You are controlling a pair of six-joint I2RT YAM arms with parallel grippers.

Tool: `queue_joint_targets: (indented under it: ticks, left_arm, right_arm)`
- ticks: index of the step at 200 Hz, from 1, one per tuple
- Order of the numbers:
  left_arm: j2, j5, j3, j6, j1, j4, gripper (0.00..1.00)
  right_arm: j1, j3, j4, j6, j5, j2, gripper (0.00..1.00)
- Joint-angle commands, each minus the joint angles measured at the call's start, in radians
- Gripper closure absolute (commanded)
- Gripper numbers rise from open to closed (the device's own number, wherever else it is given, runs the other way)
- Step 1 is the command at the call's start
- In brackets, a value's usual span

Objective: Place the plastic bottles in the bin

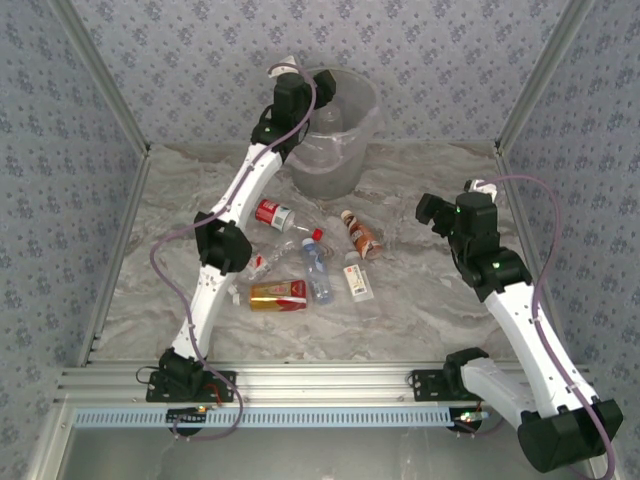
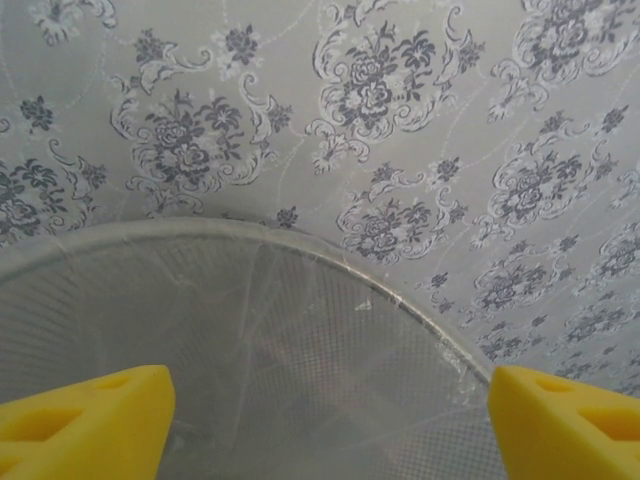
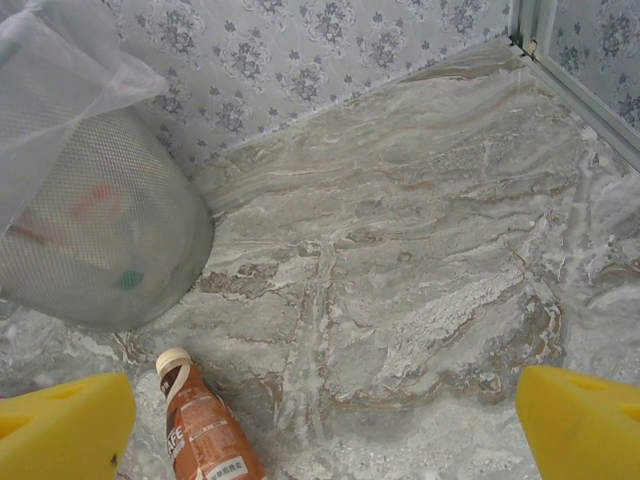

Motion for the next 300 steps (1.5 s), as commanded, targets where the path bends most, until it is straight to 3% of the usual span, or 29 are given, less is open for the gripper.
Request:
queue_joint_targets:
  ticks: [1,51,126,191,221,300]
  left_arm:
    - [-0.037,0.019,0.053,-0.035,0.005,-0.058,0.12]
    - [-0.091,0.055,0.058,-0.099,0.007,-0.165,0.01]
    - [-0.187,0.221,-0.023,-0.215,0.066,-0.229,0.01]
    - [-0.245,0.294,0.008,-0.214,0.078,-0.442,0.01]
    - [-0.261,0.272,0.038,-0.178,0.079,-0.578,0.01]
    - [-0.278,0.285,0.037,-0.110,0.062,-0.593,0.01]
  right_arm:
    - [0.005,-0.009,-0.013,0.020,0.036,0.008,0.00]
    - [0.005,-0.016,-0.008,0.033,0.050,0.019,0.00]
    - [0.005,-0.046,0.036,0.033,0.015,0.031,0.00]
    - [0.013,-0.071,0.063,0.027,-0.119,0.099,0.00]
    - [0.037,-0.112,0.069,0.022,-0.141,0.101,0.00]
    - [0.156,-0.182,0.086,0.022,-0.148,0.127,0.00]
